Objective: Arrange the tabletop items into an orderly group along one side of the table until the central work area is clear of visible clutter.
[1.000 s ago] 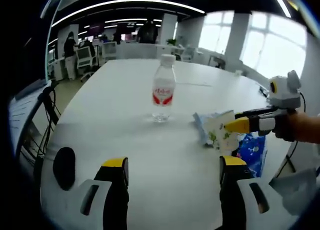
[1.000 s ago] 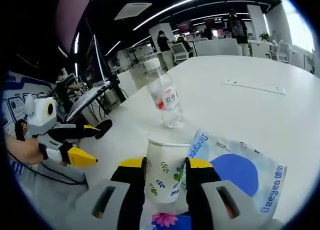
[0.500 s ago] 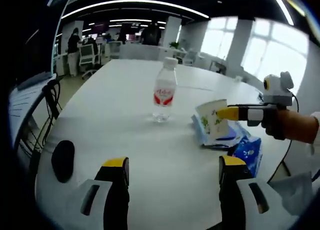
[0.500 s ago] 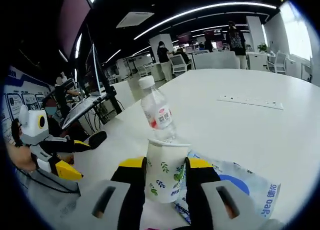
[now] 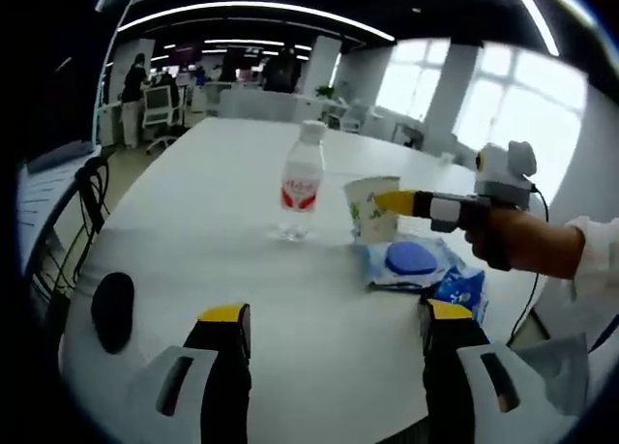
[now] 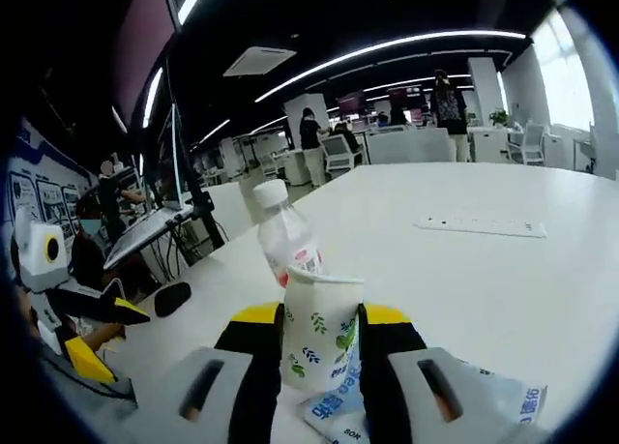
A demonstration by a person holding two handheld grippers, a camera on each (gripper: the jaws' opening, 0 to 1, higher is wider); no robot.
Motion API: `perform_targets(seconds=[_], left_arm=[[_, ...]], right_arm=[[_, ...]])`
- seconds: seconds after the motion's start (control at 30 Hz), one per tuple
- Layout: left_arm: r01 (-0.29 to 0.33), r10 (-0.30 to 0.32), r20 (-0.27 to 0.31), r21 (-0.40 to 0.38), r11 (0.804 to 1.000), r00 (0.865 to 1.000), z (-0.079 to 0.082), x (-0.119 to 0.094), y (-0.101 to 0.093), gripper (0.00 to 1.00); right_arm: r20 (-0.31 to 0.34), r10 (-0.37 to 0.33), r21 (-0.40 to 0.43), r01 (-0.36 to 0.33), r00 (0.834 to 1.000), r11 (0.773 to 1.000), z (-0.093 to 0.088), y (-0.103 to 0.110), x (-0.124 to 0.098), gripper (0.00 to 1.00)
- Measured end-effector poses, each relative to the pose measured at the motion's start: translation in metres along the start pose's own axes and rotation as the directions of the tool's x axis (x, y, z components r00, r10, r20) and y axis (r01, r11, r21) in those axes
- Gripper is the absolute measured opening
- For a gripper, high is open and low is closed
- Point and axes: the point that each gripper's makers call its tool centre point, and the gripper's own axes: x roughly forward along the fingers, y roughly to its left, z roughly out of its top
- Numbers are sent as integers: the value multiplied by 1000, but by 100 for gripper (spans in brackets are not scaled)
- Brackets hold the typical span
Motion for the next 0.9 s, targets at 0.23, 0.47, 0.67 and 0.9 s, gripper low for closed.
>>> perform_targets(seconds=[0.23, 0.47, 0.67, 0.9], left_arm=[[13, -13, 29, 13, 1000, 1000, 10, -5, -5, 70], [8, -8, 26, -9, 1000, 1000, 5, -9, -7, 70], [-4, 5, 24, -19, 1000, 1000, 1, -12, -6, 69], [-18, 20, 36, -38, 999, 999, 4, -14, -1, 69]], right_arm=[[14, -11, 2, 11, 1000, 1000, 4, -4, 9, 27], [20, -15, -3, 15, 1000, 1000, 5, -8, 14, 27], [33, -15, -14, 15, 999, 1000, 4, -13, 20, 27], [40, -7, -22, 8, 999, 1000, 4, -15, 30, 26]])
